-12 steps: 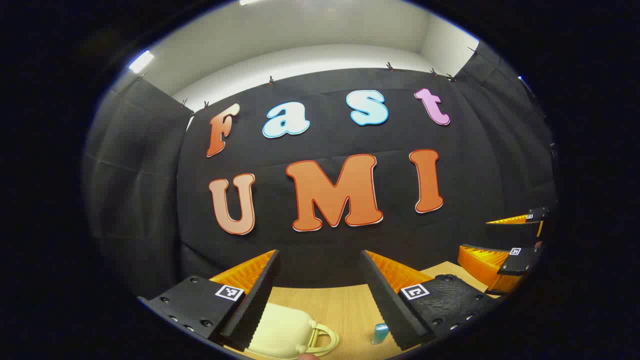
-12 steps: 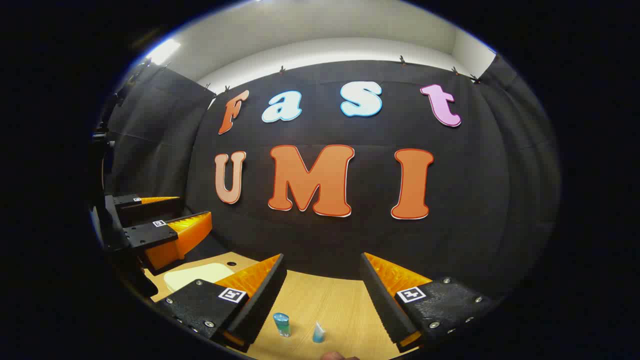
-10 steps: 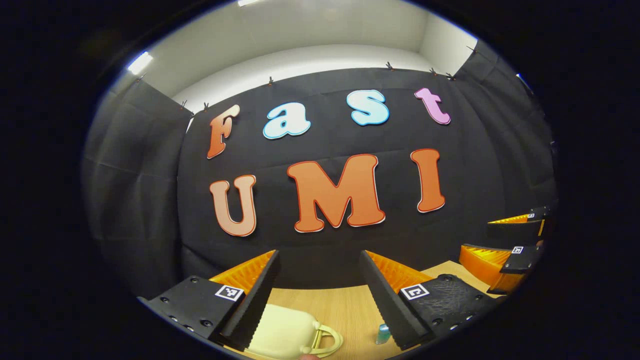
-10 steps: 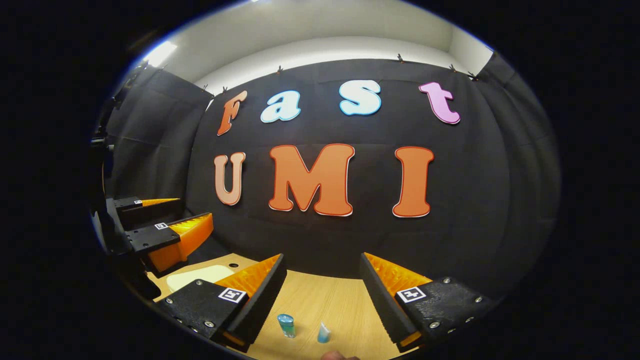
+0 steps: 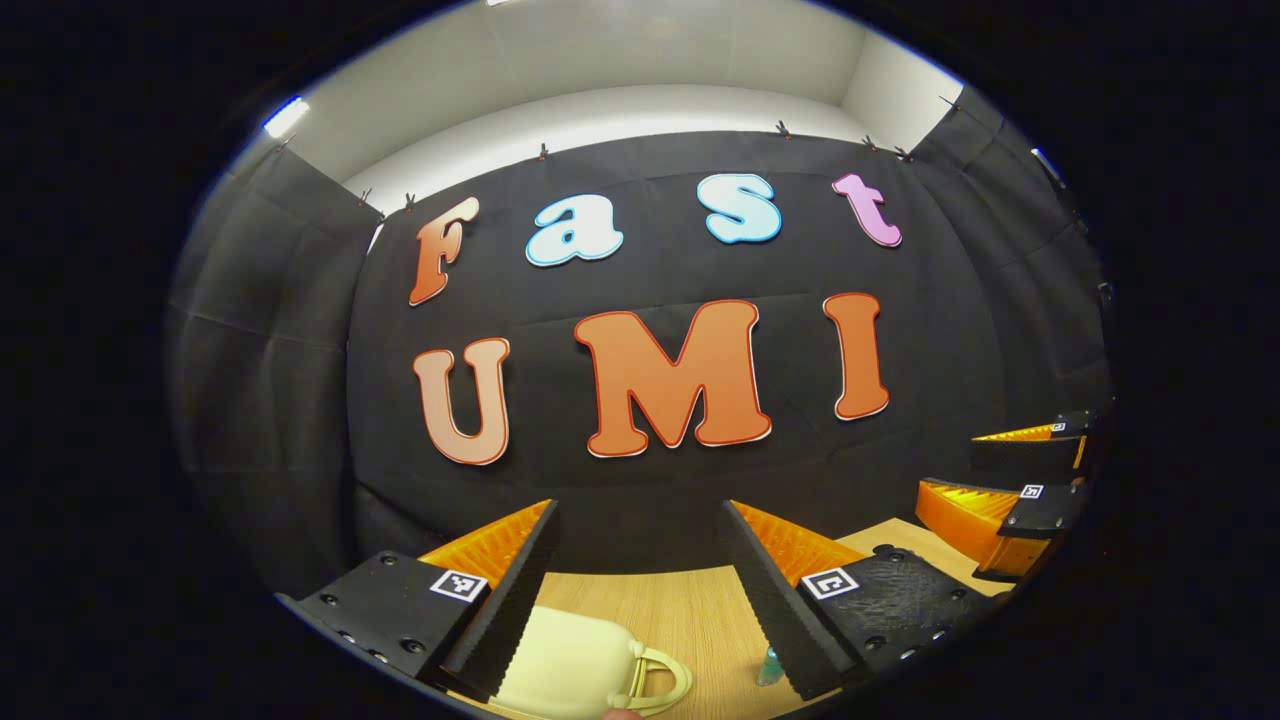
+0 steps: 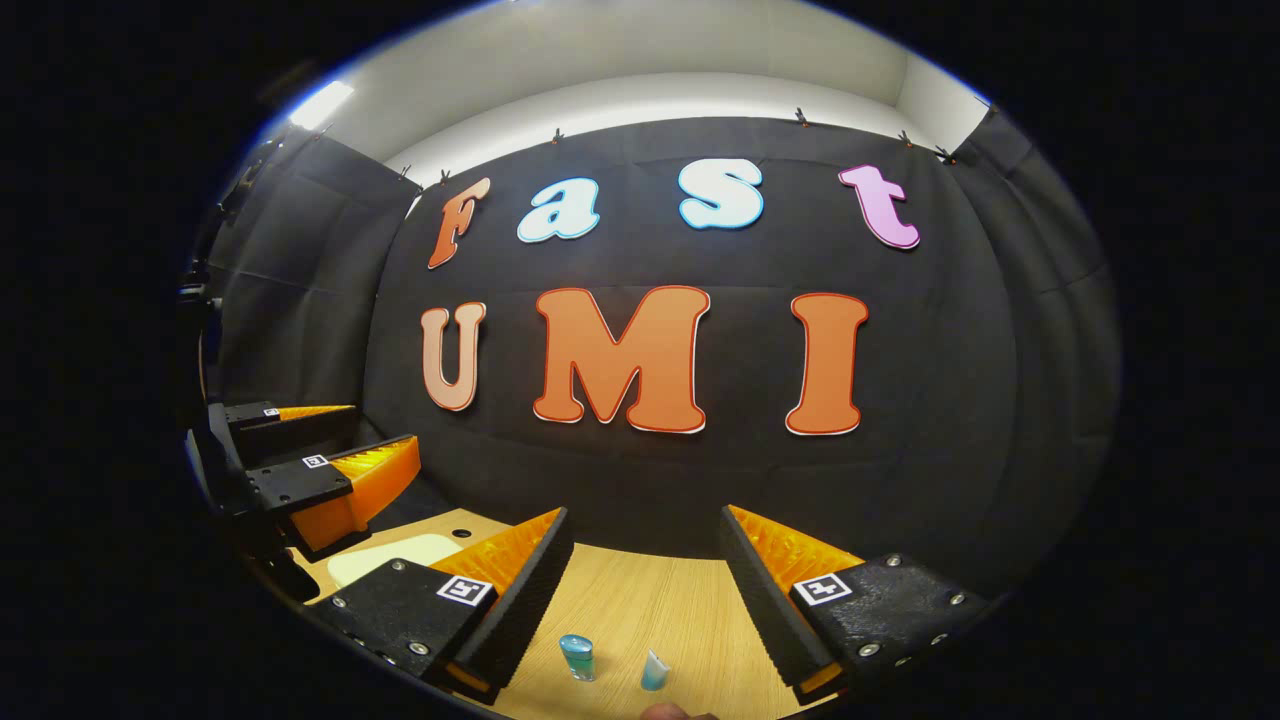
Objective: First open the suitcase, pack the skin care products into it, and then close the suitcase.
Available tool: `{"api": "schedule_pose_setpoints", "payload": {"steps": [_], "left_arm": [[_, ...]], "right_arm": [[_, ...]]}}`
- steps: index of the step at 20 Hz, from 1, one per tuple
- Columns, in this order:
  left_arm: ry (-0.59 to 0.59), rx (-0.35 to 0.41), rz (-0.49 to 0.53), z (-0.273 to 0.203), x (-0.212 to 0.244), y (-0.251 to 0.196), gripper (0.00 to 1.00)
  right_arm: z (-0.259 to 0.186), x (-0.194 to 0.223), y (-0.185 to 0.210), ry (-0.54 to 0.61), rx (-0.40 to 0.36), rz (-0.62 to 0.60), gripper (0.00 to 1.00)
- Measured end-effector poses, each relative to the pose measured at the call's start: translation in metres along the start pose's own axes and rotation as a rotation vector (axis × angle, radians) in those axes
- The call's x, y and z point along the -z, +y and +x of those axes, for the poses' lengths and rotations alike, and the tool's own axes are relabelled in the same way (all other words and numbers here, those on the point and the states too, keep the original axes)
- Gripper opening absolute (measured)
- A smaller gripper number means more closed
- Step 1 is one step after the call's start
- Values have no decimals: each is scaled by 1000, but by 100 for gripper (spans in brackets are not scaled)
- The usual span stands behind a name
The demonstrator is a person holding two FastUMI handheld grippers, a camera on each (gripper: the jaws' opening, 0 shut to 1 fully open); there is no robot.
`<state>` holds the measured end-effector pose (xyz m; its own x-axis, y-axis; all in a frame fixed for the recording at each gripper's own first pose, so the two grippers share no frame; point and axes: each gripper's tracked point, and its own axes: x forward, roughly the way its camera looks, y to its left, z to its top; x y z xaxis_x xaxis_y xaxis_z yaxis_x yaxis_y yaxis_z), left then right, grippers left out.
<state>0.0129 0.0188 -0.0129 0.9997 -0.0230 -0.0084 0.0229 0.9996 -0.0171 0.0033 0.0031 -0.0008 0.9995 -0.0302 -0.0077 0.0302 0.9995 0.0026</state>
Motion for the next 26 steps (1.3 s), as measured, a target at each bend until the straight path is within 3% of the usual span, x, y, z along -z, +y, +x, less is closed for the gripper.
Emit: {"api": "schedule_pose_setpoints", "payload": {"steps": [9,26], "left_arm": [[20,93,9,11,19,-16,100],[282,332,554,0,223,-48,97]], "right_arm": [[-1,-1,-7,1,25,-35,94],[-11,8,-46,54,204,-66,94]]}}
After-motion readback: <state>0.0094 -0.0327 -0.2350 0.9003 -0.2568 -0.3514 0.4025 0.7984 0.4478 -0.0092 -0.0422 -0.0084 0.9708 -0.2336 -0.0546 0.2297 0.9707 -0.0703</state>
